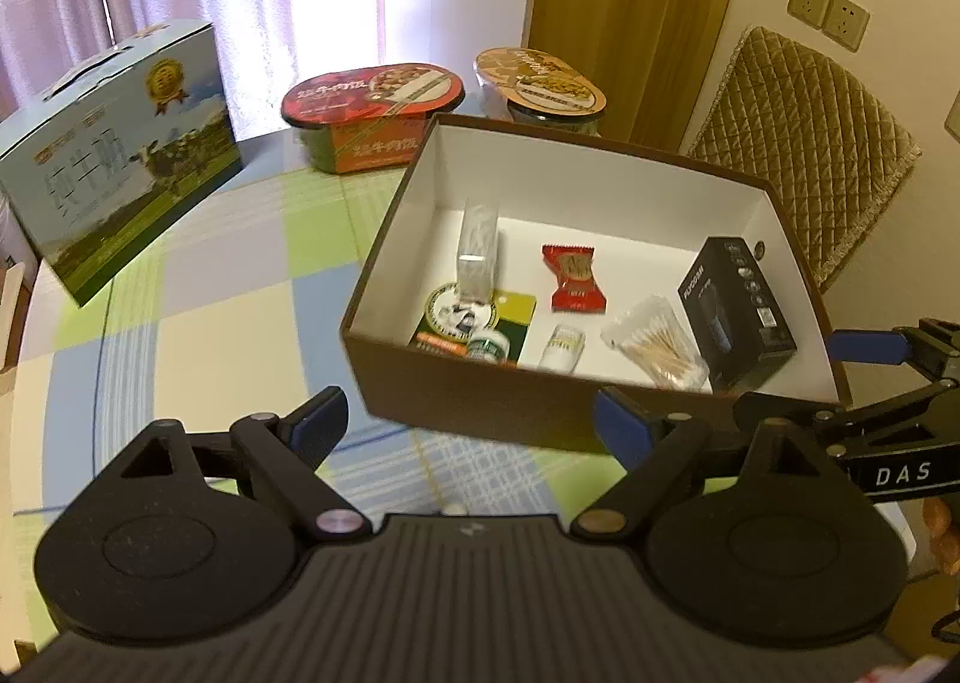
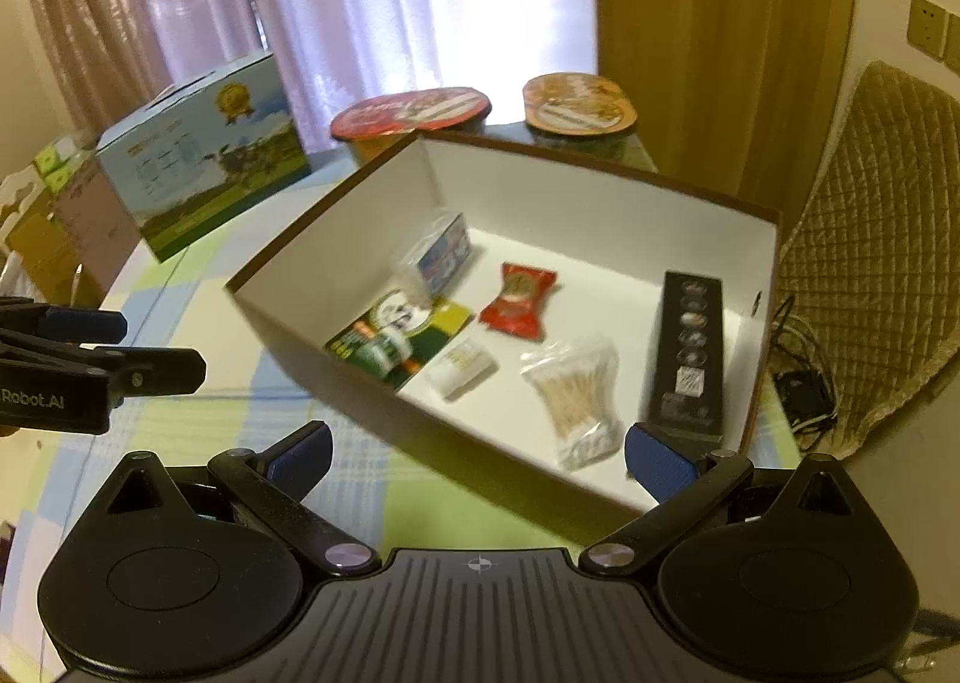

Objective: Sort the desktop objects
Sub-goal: 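Withdraw both grippers from the brown box back over the remaining items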

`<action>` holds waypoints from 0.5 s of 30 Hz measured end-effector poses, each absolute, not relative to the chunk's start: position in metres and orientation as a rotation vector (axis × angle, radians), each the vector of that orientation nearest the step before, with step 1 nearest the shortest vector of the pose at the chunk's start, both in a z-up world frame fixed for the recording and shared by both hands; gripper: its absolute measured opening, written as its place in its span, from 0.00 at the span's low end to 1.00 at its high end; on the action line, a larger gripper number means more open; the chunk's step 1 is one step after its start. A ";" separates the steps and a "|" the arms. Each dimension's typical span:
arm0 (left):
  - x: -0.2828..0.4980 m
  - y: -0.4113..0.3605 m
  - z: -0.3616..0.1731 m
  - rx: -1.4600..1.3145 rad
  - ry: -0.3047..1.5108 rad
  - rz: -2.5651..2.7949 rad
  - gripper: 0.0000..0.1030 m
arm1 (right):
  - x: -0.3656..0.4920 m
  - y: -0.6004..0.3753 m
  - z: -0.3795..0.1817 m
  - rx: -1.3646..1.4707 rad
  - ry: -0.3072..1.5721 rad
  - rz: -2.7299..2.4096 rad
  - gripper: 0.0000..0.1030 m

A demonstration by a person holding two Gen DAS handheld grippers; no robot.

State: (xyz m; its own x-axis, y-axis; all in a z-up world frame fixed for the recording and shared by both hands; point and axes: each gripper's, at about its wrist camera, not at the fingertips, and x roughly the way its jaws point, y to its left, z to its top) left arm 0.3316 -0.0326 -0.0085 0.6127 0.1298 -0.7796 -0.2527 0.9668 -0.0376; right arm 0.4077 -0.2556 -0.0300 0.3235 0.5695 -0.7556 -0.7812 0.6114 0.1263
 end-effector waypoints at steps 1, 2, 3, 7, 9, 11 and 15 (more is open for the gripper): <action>0.326 -0.033 -0.008 -0.151 0.884 0.222 0.85 | 0.403 -0.256 -0.031 -0.288 0.864 0.908 0.98; 0.320 -0.032 -0.008 -0.154 0.884 0.223 0.85 | 0.399 -0.256 -0.032 -0.293 0.868 0.914 0.98; 0.315 -0.032 -0.008 -0.158 0.885 0.226 0.85 | 0.394 -0.255 -0.033 -0.299 0.872 0.921 0.98; 0.294 -0.031 -0.010 -0.161 0.893 0.240 0.85 | 0.379 -0.255 -0.040 -0.320 0.890 0.943 0.98; 0.285 -0.031 -0.014 -0.165 0.904 0.241 0.85 | 0.373 -0.254 -0.044 -0.327 0.899 0.955 0.98; 0.276 -0.031 -0.018 -0.171 0.915 0.246 0.85 | 0.368 -0.254 -0.047 -0.334 0.908 0.963 0.98; 0.260 -0.030 -0.027 -0.179 0.935 0.253 0.85 | 0.357 -0.250 -0.054 -0.354 0.918 0.983 0.98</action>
State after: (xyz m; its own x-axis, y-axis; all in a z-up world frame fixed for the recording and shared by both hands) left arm 0.2599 -0.0297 -0.0266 0.5673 0.1369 -0.8120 -0.2914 0.9557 -0.0425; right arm 0.3573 -0.2505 -0.0544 0.2324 0.5570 -0.7973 -0.8332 0.5369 0.1322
